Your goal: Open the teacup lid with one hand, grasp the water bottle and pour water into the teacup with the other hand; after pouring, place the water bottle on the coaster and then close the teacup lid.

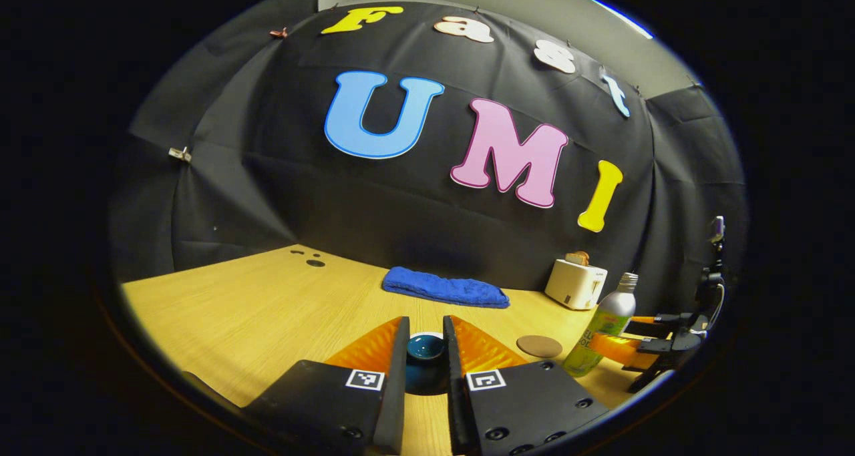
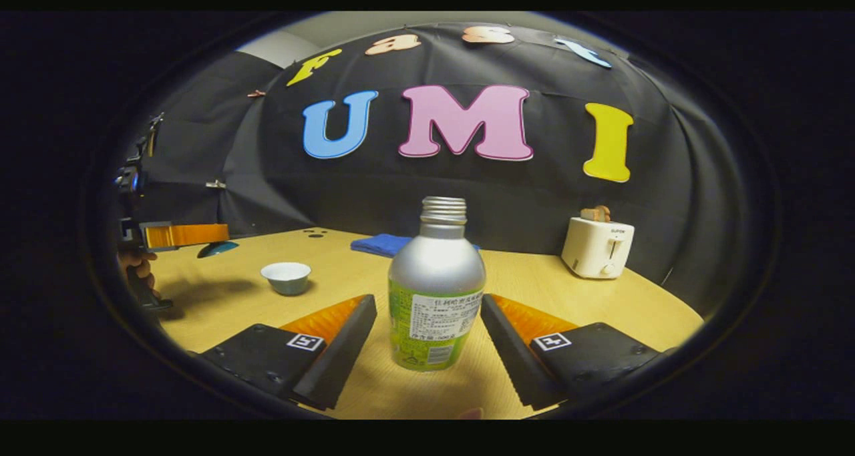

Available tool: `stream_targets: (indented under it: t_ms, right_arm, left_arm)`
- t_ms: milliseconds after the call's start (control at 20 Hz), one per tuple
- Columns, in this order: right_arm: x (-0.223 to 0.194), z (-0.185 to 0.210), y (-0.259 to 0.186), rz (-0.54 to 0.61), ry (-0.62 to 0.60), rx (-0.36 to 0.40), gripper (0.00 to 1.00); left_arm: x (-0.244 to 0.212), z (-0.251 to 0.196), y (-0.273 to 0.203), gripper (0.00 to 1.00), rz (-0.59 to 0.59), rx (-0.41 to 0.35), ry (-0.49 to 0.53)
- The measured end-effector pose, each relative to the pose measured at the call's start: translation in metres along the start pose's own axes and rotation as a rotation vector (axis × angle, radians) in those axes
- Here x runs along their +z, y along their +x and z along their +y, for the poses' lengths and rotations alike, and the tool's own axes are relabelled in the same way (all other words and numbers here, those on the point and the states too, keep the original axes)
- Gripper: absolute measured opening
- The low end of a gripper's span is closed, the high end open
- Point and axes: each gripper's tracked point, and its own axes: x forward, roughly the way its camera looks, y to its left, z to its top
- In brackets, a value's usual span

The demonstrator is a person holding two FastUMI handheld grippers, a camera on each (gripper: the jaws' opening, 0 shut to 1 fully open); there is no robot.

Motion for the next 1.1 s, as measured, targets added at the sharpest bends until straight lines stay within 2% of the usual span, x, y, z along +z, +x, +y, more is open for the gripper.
stream_targets:
  t_ms: [50,100,150,300,400,600,850,1000,1100]
  right_arm:
    - [0.0,-0.002,0.0,0.003,0.007,-0.006,0.96]
    - [-0.001,-0.003,-0.001,0.005,0.02,-0.007,0.87]
    - [-0.002,-0.003,0.001,0.008,0.029,-0.013,0.84]
    - [0.005,-0.004,0.004,-0.009,0.004,-0.032,0.81]
    - [0.014,-0.006,0.007,-0.021,-0.08,-0.059,0.81]
    - [0.049,-0.002,0.03,-0.05,-0.382,-0.109,0.81]
    - [0.057,0.031,0.063,-0.04,-0.706,-0.101,0.81]
    - [0.06,0.048,0.078,-0.058,-0.955,-0.106,0.79]
    - [0.063,0.06,0.085,-0.082,-1.175,-0.119,0.79]
  left_arm:
    - [-0.005,0.001,0.0,0.3,0.014,-0.001,0.002]
    - [-0.003,0.006,-0.001,0.3,0.013,0.014,0.007]
    - [0.002,0.009,-0.001,0.3,-0.001,0.017,0.009]
    - [0.006,0.008,-0.003,0.3,-0.013,0.008,-0.006]
    - [0.006,0.012,-0.003,0.3,-0.012,0.011,-0.005]
    - [0.012,0.021,-0.005,0.3,-0.023,0.013,-0.037]
    - [0.023,0.054,-0.012,0.3,-0.05,0.064,-0.072]
    - [0.028,0.072,-0.016,0.3,-0.061,0.088,-0.078]
    - [0.027,0.078,-0.017,0.3,-0.057,0.094,-0.09]
